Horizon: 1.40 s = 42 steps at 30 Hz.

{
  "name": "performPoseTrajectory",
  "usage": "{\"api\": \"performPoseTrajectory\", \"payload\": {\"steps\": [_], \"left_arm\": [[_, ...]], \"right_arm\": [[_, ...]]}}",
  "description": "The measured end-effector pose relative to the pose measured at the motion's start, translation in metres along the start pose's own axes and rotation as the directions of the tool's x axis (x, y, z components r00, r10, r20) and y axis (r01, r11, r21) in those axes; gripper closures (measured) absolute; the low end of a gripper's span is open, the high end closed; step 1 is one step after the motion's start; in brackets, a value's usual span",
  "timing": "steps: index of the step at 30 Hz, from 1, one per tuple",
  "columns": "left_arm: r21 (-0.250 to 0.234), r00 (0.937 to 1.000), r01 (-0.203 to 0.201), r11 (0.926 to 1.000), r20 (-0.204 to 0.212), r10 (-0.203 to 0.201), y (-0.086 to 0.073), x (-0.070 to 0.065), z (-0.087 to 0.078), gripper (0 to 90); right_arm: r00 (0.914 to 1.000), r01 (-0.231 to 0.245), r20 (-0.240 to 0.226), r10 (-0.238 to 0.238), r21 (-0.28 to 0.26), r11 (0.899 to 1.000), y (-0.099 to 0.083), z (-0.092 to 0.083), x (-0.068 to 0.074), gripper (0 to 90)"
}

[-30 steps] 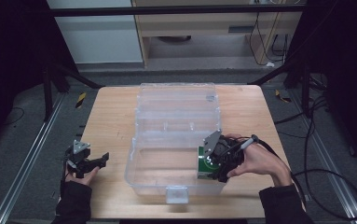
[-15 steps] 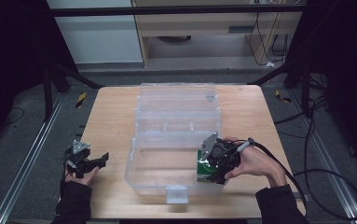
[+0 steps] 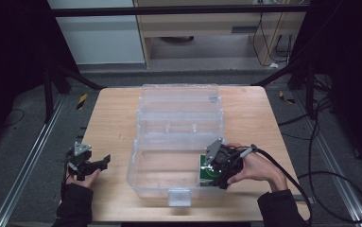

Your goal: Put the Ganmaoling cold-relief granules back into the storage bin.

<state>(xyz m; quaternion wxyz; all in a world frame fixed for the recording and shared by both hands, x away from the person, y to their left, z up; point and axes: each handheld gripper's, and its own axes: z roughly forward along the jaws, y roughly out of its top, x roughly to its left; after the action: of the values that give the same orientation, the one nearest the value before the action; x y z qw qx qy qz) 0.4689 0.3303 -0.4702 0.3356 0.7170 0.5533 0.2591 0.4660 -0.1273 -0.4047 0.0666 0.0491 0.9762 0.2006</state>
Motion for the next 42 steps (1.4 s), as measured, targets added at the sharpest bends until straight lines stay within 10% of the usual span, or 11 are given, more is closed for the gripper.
{"api": "performPoseTrajectory", "payload": {"steps": [9,19,25,31,35,37,42], "left_arm": [[0.001,1.0000,-0.001,1.0000,0.001,0.001,0.000,0.000,0.000,19.9],[0.003,1.0000,-0.003,1.0000,0.000,0.003,0.000,0.000,0.000,19.9],[0.002,1.0000,-0.001,1.0000,0.002,0.001,0.000,-0.001,0.000,20.1],[0.000,1.0000,-0.001,1.0000,0.004,0.001,0.000,-0.001,-0.001,20.7],[0.003,1.0000,-0.002,1.0000,0.006,0.002,0.000,-0.001,0.000,21.3],[0.004,1.0000,-0.003,1.0000,0.007,0.003,0.000,-0.001,0.000,21.7],[0.007,0.9999,-0.004,1.0000,0.010,0.004,-0.001,-0.001,0.000,22.9]], "right_arm": [[0.9998,-0.018,0.002,0.018,0.035,0.999,0.000,0.004,-0.001,12.2],[0.9954,-0.072,0.058,0.077,-0.084,0.994,-0.007,-0.032,0.002,12.8],[0.9718,-0.161,0.134,0.194,-0.225,0.961,-0.024,-0.061,0.006,8.3],[0.8908,-0.296,0.229,0.393,-0.363,0.883,-0.055,-0.073,0.008,4.7],[0.7981,-0.390,0.266,0.541,-0.456,0.800,-0.084,-0.067,0.011,4.3],[0.7346,-0.446,0.268,0.623,-0.502,0.741,-0.100,-0.059,0.011,4.4],[0.6651,-0.494,0.272,0.695,-0.538,0.683,-0.126,-0.039,0.012,5.0]]}}
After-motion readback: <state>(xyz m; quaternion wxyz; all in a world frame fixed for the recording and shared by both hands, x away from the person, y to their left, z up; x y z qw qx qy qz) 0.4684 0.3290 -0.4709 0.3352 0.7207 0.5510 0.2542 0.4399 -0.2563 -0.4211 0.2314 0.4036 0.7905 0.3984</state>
